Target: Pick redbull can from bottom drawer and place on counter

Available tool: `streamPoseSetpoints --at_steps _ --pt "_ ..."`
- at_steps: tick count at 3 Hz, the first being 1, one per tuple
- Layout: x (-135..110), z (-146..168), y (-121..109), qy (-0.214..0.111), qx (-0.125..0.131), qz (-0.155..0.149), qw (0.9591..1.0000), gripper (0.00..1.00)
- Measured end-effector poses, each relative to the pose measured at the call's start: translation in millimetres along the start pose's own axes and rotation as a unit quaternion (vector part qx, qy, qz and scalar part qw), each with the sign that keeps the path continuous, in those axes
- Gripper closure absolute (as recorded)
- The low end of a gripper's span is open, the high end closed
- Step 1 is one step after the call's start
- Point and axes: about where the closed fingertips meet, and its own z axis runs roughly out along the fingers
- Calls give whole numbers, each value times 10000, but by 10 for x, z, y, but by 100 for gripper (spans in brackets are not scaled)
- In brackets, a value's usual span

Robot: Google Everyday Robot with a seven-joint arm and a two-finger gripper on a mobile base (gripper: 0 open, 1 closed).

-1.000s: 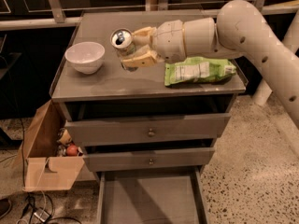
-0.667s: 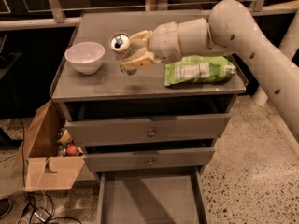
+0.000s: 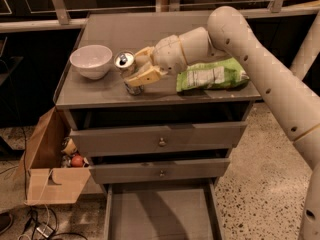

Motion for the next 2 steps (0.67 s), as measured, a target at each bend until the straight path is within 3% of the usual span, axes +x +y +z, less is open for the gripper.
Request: streamPoseSetpoints --at_steps 1,2 --pt "68 81 27 37 -283 116 9995 100" --pt "39 99 6 12 -399 195 9990 100"
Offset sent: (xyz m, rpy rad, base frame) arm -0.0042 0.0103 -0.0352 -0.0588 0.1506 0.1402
